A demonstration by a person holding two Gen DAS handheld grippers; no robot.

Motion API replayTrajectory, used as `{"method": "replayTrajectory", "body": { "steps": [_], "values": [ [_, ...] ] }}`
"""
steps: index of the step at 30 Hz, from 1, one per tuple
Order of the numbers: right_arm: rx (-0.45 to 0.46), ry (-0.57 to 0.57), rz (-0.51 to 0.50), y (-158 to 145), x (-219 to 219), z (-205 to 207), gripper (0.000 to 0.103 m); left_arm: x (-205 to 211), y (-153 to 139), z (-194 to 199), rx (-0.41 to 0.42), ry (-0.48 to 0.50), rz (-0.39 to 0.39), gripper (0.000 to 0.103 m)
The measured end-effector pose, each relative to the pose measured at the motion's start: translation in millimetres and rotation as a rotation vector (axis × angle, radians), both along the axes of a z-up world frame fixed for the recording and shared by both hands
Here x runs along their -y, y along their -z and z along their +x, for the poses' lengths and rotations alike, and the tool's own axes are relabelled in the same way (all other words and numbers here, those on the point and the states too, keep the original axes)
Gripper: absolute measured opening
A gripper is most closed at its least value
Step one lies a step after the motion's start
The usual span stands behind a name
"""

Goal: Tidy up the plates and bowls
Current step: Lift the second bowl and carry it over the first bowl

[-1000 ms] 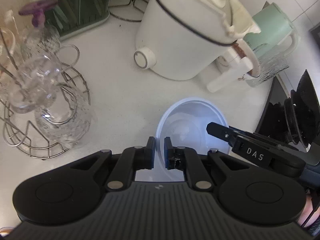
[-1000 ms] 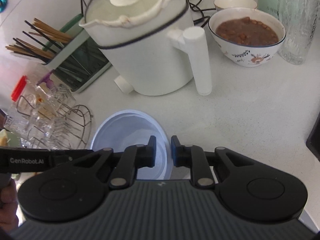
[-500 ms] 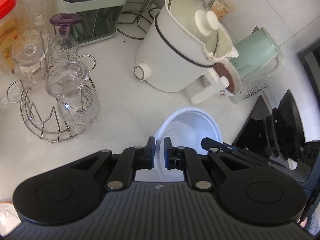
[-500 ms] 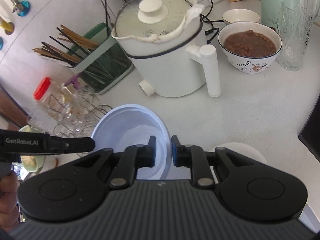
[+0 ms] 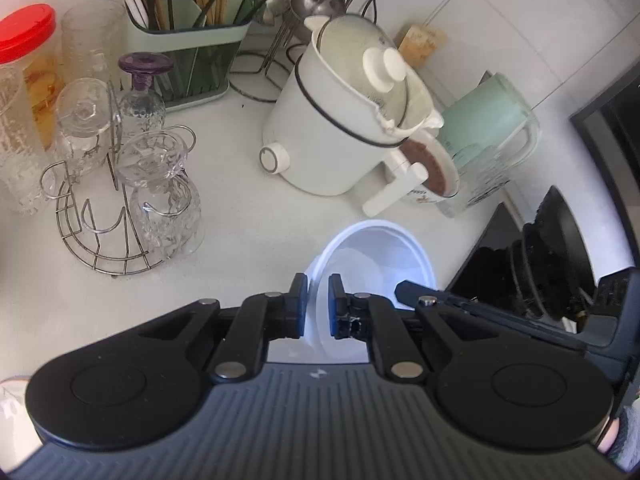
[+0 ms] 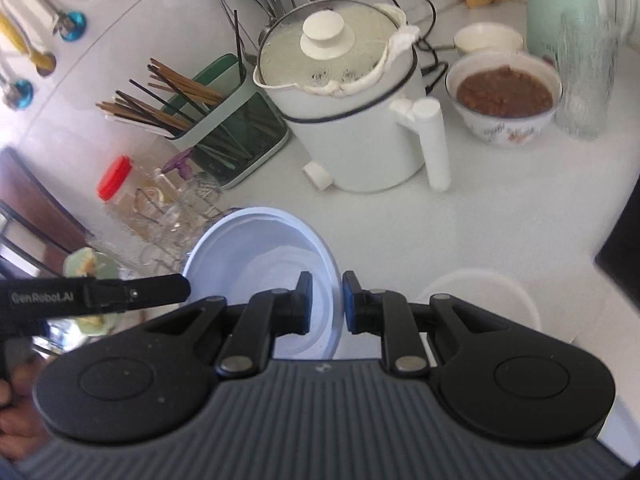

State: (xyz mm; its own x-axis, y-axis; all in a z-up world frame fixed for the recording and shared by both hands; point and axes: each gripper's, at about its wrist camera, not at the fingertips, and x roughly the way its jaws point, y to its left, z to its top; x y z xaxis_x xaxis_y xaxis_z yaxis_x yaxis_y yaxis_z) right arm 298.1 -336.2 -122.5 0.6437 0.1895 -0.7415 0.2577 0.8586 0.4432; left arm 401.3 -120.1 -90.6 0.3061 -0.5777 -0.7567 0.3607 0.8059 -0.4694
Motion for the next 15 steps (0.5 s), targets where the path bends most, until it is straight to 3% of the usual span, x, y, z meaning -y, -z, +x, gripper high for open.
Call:
{"method": "replayTrajectory", "body": {
  "steps": [7,15],
  "values": [
    [-0.027,-0.041,0.017,-1.1,-9.2,-9.0,0.019,-19.6,0.1,-19.4,-0.029,-0.046,-0.036,0.011],
    [0.004,-0.080,0.085,-8.3,-22.9,-8.2,0.019,-59.6,-7.7,-27.6,-0.030,-0.122,-0.101,0.011]
  ]
}}
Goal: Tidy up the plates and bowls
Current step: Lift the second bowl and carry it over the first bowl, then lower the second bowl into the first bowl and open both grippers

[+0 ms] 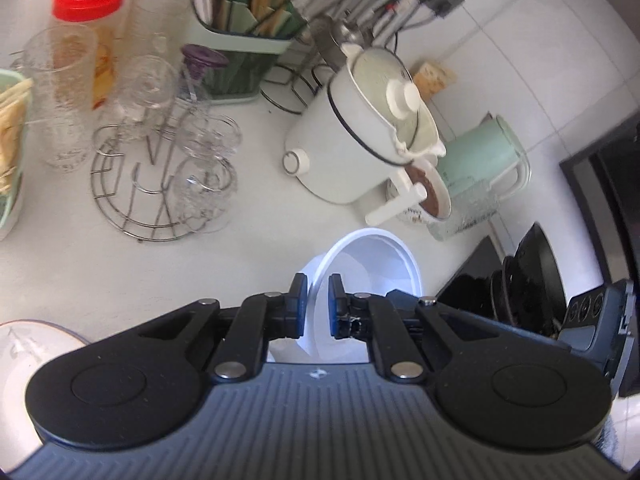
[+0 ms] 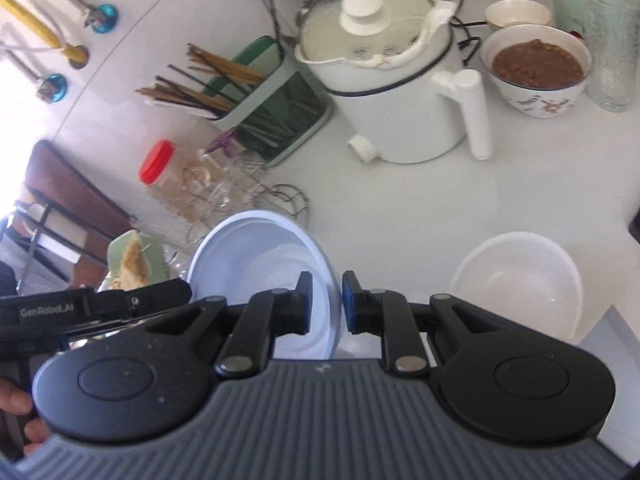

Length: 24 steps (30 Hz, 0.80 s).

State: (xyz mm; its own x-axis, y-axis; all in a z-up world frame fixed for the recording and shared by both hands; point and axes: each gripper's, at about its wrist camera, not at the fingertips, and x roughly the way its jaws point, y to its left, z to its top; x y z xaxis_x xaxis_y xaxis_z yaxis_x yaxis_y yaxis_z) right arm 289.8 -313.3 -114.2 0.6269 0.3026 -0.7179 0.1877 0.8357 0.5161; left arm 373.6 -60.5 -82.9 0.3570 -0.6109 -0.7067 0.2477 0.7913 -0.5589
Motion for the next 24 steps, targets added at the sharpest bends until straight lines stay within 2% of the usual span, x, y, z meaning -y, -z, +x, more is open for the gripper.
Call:
{"method": "replayTrajectory", "body": {
  "steps": [7,13,18,24],
  "values": [
    [-0.008,-0.092,-0.006,-1.1,-23.8,8.4,0.019,-29.4,1.0,-11.5,0.000,-0.091,-0.027,0.011],
    [-0.032,-0.195,-0.051,7.7,-50.2,15.3,0.019,-50.2,11.6,-28.5,-0.024,-0.178,-0.006,0.011],
    [-0.098,-0.255,-0.014,27.0,-63.7,18.7,0.019,-64.5,31.9,-42.6,-0.047,-0.255,0.029,0.011],
    [-0.151,-0.317,-0.038,43.6,-71.8,16.3,0.019,-69.9,54.8,-53.5,-0.084,-0.266,0.032,0.011]
  ]
}}
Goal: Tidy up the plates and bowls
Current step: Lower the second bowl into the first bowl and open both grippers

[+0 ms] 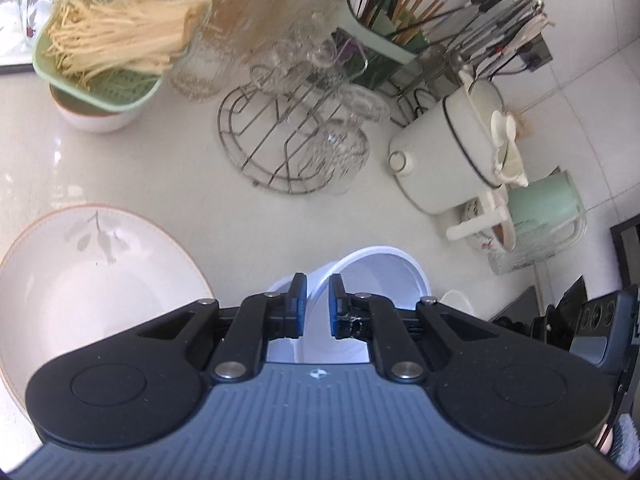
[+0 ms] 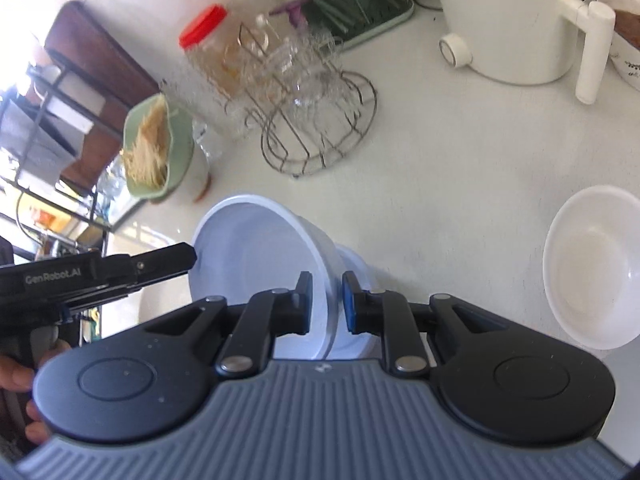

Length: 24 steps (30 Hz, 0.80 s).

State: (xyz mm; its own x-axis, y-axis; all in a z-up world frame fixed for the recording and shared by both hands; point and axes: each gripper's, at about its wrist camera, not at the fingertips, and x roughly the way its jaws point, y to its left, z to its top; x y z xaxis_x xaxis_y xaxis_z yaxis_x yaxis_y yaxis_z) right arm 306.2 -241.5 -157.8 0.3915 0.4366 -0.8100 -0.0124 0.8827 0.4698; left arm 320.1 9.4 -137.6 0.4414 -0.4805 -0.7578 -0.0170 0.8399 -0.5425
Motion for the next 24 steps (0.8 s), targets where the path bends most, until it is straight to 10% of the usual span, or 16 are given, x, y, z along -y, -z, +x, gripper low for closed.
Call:
{"method": "replayTrajectory", "body": {
  "steps": [24],
  "values": [
    [-0.021,-0.009,-0.065,24.0,-10.8,-3.1,0.021,2.3,26.9,1.0,-0.093,0.008,0.090,0.013]
  ]
}}
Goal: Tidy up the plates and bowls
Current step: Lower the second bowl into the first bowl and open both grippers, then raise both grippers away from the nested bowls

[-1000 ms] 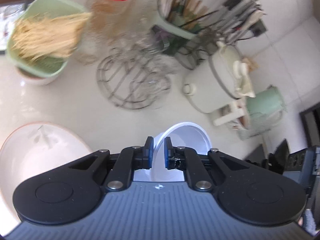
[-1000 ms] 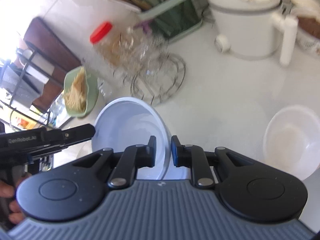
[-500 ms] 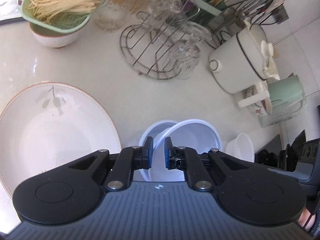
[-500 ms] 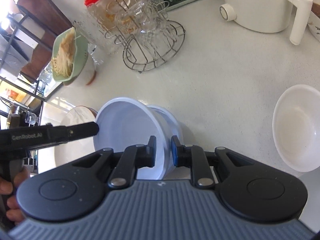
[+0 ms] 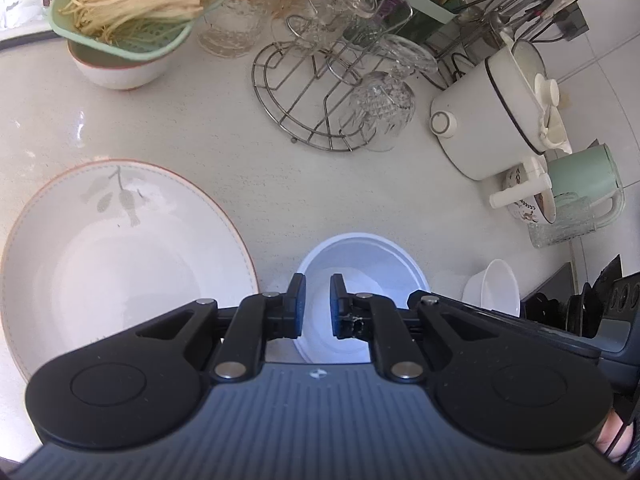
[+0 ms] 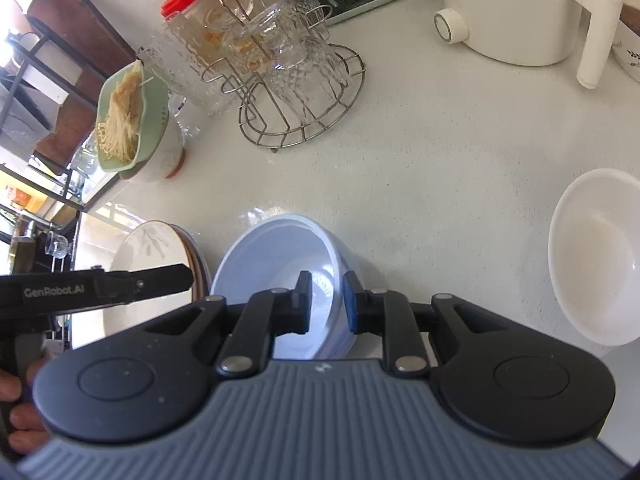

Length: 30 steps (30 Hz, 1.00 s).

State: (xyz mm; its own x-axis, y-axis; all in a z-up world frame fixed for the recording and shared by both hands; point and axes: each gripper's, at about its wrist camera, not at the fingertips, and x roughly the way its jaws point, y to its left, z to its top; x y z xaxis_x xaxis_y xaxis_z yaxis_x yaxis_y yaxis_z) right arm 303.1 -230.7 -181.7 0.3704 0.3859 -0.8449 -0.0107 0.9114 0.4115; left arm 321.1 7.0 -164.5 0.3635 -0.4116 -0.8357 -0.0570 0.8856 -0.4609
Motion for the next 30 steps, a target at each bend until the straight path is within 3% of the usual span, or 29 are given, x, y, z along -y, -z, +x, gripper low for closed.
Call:
{"method": "replayTrajectory", "body": {
  "steps": [7,14,24,30],
  "values": [
    [0.062,0.016,-0.034,-14.9,-0.5,2.5,0.021,-10.0,-16.6,-0.7,0.049,-0.014,0.004,0.013],
    [0.151,0.028,-0.049,-40.7,-4.2,0.7,0.021,-6.7,-45.1,-1.1,0.118,0.010,0.057,0.013],
    [0.276,0.011,-0.094,-75.3,-21.4,-12.6,0.021,-1.7,-80.8,-5.7,0.225,0.053,0.073,0.014],
    [0.329,0.050,-0.112,-88.7,-27.3,-19.9,0.021,-10.7,-89.0,-11.7,0.255,0.074,0.074,0.019]
  ]
}}
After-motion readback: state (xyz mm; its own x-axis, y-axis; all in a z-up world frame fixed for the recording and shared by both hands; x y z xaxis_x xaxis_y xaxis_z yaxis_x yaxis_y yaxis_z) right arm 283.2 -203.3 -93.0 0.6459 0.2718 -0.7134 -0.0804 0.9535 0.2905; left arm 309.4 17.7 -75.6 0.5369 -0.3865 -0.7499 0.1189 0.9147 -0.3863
